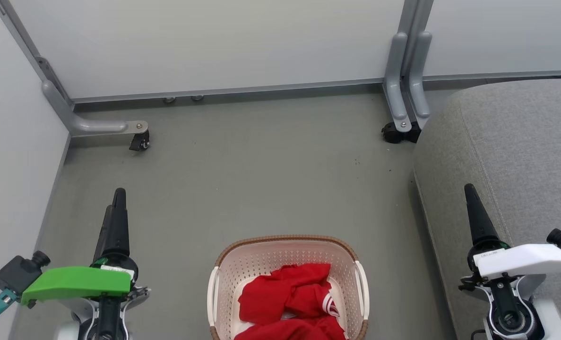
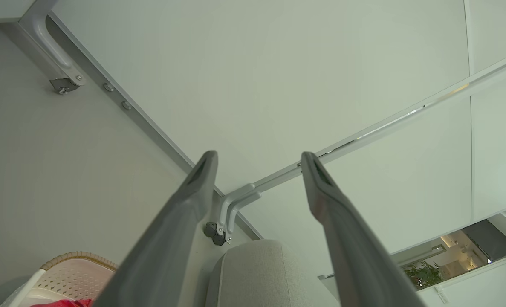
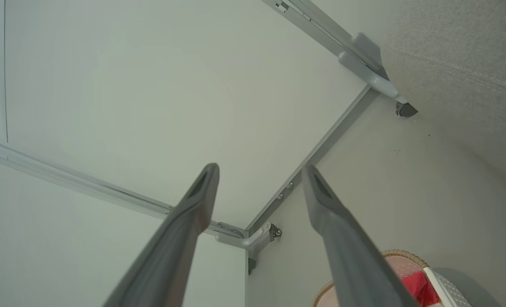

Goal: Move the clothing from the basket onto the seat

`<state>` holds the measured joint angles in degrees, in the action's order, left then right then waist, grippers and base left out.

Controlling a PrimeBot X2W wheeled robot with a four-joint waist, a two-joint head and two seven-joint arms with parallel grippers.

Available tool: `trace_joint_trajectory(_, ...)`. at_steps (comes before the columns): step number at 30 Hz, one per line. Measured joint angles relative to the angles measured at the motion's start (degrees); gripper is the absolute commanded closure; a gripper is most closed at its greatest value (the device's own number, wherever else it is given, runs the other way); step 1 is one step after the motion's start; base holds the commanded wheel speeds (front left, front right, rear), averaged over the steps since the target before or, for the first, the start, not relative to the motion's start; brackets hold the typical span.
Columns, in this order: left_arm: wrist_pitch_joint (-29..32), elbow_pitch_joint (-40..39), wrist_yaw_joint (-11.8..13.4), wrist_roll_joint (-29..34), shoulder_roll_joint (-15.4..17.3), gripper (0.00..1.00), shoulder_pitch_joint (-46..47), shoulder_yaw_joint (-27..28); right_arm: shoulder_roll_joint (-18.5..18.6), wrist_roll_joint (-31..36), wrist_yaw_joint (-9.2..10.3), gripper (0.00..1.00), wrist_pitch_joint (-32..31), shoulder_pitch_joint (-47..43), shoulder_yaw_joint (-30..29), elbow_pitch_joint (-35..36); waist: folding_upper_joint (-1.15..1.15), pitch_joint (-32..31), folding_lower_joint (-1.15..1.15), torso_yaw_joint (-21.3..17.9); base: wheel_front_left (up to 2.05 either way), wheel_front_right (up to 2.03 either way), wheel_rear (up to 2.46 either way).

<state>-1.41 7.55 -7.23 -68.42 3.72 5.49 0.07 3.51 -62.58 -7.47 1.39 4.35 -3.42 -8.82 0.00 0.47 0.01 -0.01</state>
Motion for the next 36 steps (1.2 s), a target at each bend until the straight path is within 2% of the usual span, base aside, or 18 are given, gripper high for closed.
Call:
trace_joint_trajectory(19,-3.76,-1.83,0.00,18.23,1.58,0.00,0.49,-3.55,0.33,20.12,0.00,0.00,3.77,-0.02,1.48,1.67,0.00,0.01,0.00,-0.06,0.00,0.00,0.00)
trace_joint_trajectory(36,-6.45,-0.25,-0.05,30.72,2.57,0.00,0.49,-5.87,0.16,34.94,0.00,0.00,6.49,-0.26,2.31,1.77,0.00,-0.01,0.00,-0.09,0.00,0.00,0.00)
